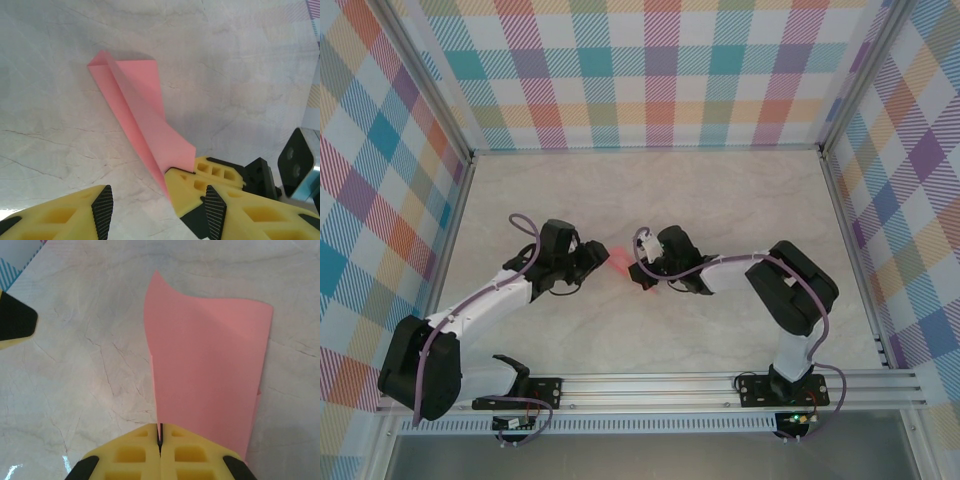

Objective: Fold a paper plane with a square sheet of paper (pick it up from the middle)
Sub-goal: Fold the wing for the fifth time at the center of the table.

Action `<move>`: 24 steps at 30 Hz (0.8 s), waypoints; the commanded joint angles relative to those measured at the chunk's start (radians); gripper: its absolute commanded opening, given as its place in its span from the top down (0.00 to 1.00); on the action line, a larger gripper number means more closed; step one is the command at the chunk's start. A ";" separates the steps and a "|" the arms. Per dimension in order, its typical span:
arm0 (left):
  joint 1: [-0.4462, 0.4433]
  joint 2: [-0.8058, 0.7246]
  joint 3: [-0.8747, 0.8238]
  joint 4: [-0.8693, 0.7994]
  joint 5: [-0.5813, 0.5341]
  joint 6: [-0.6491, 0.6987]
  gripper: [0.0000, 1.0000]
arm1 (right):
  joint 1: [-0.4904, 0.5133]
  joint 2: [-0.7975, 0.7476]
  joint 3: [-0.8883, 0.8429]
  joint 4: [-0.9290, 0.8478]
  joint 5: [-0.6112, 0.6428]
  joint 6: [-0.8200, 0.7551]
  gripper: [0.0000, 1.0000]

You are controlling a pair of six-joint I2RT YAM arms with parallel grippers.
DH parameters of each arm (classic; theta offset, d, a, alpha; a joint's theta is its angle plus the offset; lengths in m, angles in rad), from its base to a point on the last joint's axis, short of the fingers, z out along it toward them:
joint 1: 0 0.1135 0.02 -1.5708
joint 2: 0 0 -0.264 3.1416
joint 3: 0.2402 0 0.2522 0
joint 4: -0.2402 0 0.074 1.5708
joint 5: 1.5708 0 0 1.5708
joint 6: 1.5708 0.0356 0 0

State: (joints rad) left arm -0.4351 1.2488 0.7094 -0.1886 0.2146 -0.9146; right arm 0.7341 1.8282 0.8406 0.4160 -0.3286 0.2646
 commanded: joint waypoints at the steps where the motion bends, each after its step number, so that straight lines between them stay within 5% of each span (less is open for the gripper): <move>1: 0.015 0.001 -0.025 0.011 -0.016 0.026 0.46 | -0.023 0.035 0.021 -0.015 -0.094 0.081 1.00; 24: 0.013 0.107 -0.062 0.180 0.061 0.080 0.46 | -0.140 0.144 0.026 0.105 -0.277 0.353 1.00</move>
State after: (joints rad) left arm -0.4351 1.3350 0.6609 -0.0513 0.2497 -0.8619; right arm 0.6006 1.9556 0.8448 0.4961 -0.5671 0.5850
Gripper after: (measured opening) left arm 0.541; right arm 0.046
